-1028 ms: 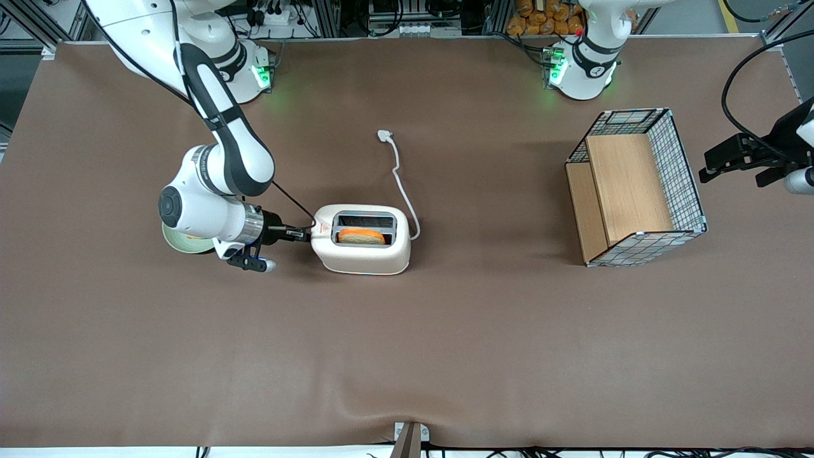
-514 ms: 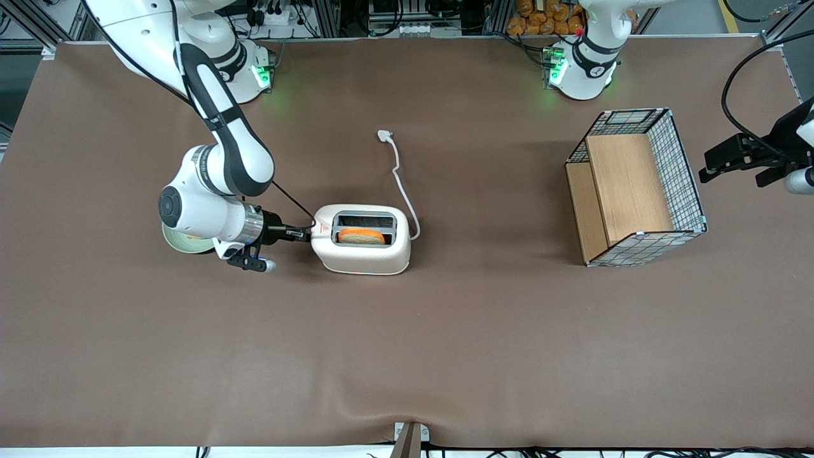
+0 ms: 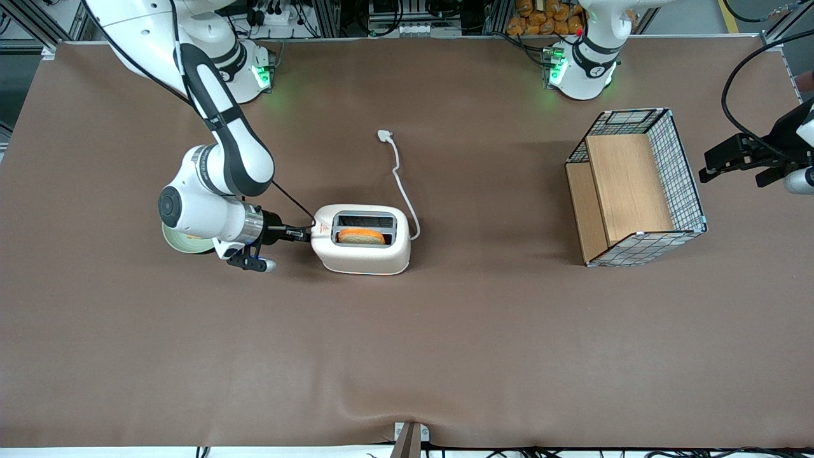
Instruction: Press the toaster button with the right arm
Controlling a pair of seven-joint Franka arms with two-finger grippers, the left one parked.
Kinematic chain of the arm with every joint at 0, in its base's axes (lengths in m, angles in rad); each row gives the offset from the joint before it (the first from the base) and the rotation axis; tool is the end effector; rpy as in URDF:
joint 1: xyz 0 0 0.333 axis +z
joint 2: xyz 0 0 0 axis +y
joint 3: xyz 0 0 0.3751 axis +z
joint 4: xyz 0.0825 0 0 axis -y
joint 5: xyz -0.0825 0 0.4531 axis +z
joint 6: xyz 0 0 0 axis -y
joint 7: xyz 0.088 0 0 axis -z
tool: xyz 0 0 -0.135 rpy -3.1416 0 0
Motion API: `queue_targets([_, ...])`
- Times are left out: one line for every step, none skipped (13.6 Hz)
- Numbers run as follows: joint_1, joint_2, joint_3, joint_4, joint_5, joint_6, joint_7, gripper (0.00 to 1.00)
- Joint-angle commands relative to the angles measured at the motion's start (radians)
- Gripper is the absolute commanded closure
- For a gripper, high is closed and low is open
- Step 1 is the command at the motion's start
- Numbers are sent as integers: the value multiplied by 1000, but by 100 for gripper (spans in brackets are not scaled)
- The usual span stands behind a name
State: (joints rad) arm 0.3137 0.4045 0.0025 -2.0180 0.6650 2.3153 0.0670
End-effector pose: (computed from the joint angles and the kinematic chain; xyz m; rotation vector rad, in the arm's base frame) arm 0.6229 0.2295 0.2207 -2.6781 0.3181 0.2588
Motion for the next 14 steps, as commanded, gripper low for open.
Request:
queue_targets([47, 65, 2, -13, 50, 65, -42, 100])
queue_targets([47, 66, 2, -13, 50, 65, -42, 100])
queue_targets([47, 66, 2, -11, 50, 65, -42, 100])
queue_targets([47, 65, 2, -11, 50, 65, -42, 100])
queue_targets([47, 65, 2, -11, 50, 65, -42, 100])
queue_targets([45, 65, 2, -10, 50, 59, -42, 100])
queue_targets([41, 65, 2, -10, 50, 56, -44, 100])
queue_targets([38, 63, 1, -7, 48, 52, -52, 100])
queue_targets([34, 60, -1, -1, 48, 36, -58, 100])
queue_targets([19, 57, -2, 8, 47, 6, -59, 100])
queue_targets([-1, 57, -2, 27, 45, -23, -64, 100])
queue_targets([-13, 57, -4, 47, 45, -60, -62, 100])
queue_targets([-24, 57, -4, 73, 41, -106, -52, 100])
queue_targets([-37, 57, -6, 102, 41, -164, -44, 100])
